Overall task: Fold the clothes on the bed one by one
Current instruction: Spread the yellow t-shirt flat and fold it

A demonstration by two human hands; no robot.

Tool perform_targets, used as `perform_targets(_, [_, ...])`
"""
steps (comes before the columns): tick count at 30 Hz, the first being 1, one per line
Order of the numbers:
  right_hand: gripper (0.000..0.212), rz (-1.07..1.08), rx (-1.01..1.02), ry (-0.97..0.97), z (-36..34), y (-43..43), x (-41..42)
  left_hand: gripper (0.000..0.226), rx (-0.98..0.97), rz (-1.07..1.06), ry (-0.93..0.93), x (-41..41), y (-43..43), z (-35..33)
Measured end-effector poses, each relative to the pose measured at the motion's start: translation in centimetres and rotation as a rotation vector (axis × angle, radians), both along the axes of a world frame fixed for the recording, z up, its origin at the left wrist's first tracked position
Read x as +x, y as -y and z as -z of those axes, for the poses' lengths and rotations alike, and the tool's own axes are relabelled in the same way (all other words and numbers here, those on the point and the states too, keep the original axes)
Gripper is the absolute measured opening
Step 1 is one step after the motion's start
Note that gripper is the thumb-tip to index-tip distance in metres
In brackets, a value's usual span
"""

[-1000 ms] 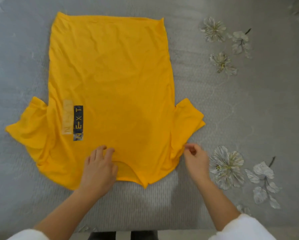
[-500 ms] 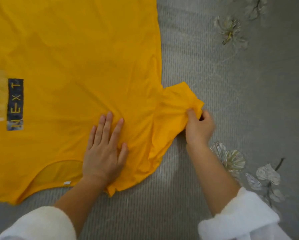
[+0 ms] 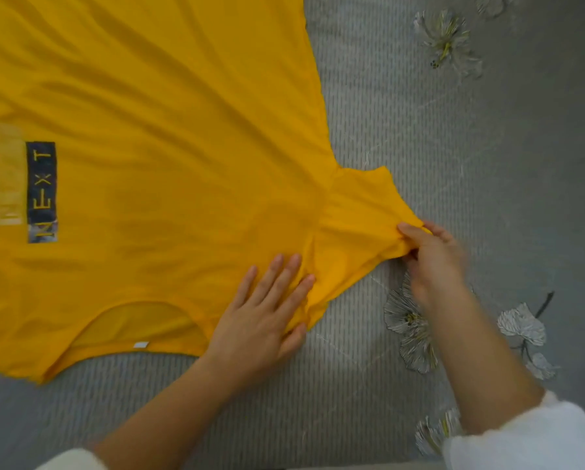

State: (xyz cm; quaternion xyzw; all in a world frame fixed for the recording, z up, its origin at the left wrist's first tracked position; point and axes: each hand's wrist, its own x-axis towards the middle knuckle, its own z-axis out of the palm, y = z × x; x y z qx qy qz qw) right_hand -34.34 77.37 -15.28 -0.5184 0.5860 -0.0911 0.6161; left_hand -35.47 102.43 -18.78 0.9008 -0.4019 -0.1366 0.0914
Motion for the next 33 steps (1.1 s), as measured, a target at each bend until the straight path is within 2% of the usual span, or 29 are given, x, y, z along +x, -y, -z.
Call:
perform_targets(2, [0.025, 0.028, 0.031, -0.001, -1.2, -0.2, 0.6, 0.063, 0.042, 0.020, -0.008, -0.7, 0.6, 0.0])
perform_targets(5, [0.020, 0.003, -0.078, 0.086, -4.2, -1.9, 2.3, 0.062, 0.076, -0.012, -0.025, -0.6, 0.7, -0.5])
perform_targets(7, [0.021, -0.181, -0.127, 0.192, -6.2, -4.1, 3.9, 0.062, 0.097, -0.009, -0.036, -0.6, 0.7, -0.8])
perform_targets(9, [0.024, -0.475, -0.025, 0.337, -7.8, -6.4, 5.3, 0.060, 0.101, -0.004, -0.043, -0.6, 0.7, -1.0])
perform_targets(11, [0.025, -0.669, 0.018, 0.373, -8.1, -7.8, 6.4, 0.056, 0.105, 0.011, -0.050, -0.4, 0.6, -1.2])
perform_targets(15, [0.022, -0.832, -0.410, 0.052, -5.6, -8.6, 6.1, 0.048, 0.071, 0.015, -0.088, -0.9, 0.2, -1.1])
perform_targets(19, [0.051, -1.383, -0.780, -0.094, -1.3, -10.0, 3.8, 0.053, 0.013, 0.030, -0.088, -2.4, -0.3, -1.0])
perform_targets(21, [0.062, -1.580, -0.901, -0.221, 0.3, -10.5, 3.2, 0.054, -0.046, 0.090, -0.078, -3.1, -1.1, -1.0])
perform_targets(23, [0.062, -1.647, -0.975, -0.351, 1.3, -10.8, 2.7, 0.053, -0.080, 0.173, -0.056, -3.0, -2.5, -1.2])
perform_targets(25, [0.061, -1.617, -1.014, -0.395, 1.5, -11.5, 2.5, 0.047, -0.149, 0.192, -0.074, -1.9, -4.4, -1.8])
perform_targets(28, [0.061, -1.491, -1.083, -0.380, 0.8, -14.1, 2.4, 0.039, -0.325, 0.008, -0.193, 0.6, -8.5, -2.8])
perform_targets(30, [0.063, -1.426, -1.101, -0.314, 0.3, -17.1, 2.7, 0.038, -0.407, -0.231, -0.185, 2.4, -12.0, -3.5])
perform_targets(33, [0.065, -1.508, -1.055, -0.216, 0.2, -23.0, 3.6, 0.035, -0.473, -0.674, -0.121, 5.2, -17.7, -4.3])
